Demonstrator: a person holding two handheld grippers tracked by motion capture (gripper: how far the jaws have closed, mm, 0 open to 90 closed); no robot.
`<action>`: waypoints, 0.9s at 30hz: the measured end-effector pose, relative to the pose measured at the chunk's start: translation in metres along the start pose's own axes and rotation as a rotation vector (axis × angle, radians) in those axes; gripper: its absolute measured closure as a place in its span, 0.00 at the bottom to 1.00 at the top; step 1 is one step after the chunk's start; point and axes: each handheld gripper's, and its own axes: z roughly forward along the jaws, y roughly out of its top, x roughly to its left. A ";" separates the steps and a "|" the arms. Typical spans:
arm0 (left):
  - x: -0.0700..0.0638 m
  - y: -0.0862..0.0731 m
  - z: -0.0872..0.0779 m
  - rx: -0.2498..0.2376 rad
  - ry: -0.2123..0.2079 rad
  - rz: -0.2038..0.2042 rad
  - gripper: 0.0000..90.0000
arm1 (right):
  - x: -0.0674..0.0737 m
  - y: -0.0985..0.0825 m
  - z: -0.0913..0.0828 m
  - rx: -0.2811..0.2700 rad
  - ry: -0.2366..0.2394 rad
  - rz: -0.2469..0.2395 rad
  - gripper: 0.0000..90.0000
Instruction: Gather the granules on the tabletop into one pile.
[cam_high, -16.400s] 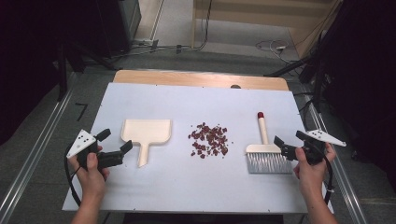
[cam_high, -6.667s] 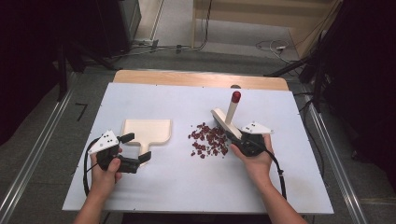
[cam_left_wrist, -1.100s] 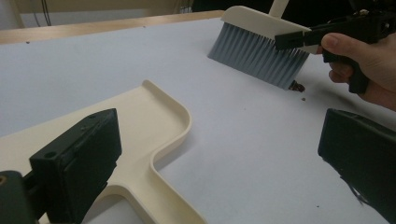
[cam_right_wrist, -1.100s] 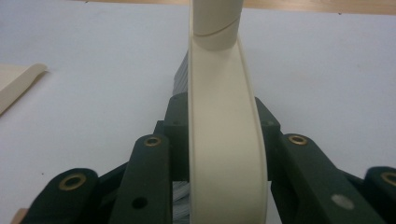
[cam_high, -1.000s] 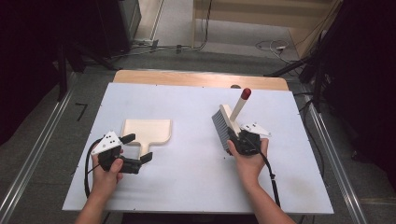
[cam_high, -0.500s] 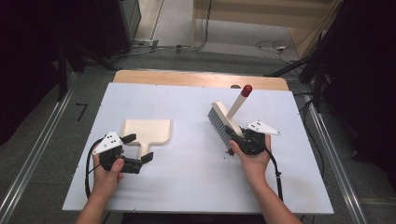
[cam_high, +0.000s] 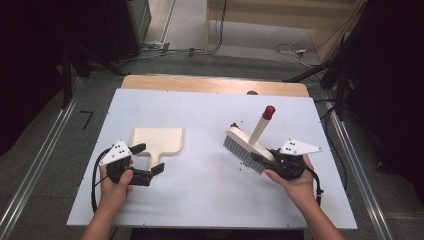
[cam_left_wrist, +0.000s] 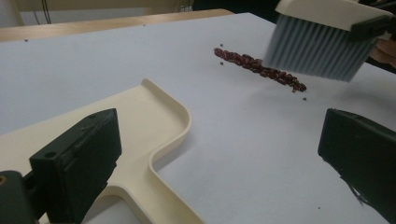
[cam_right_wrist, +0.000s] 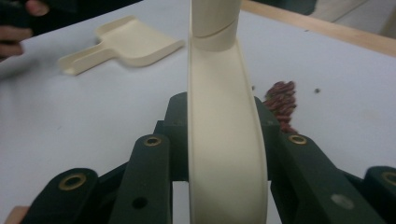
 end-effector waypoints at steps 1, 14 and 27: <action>0.000 0.000 0.000 0.003 0.003 0.002 0.00 | 0.001 -0.003 -0.001 0.009 0.026 -0.010 0.74; -0.001 0.000 0.000 0.001 0.005 0.002 0.00 | -0.011 -0.026 0.011 0.069 0.179 -0.180 0.74; 0.000 0.000 0.000 0.005 0.005 0.003 0.00 | -0.048 -0.015 0.030 0.069 0.142 -0.209 0.74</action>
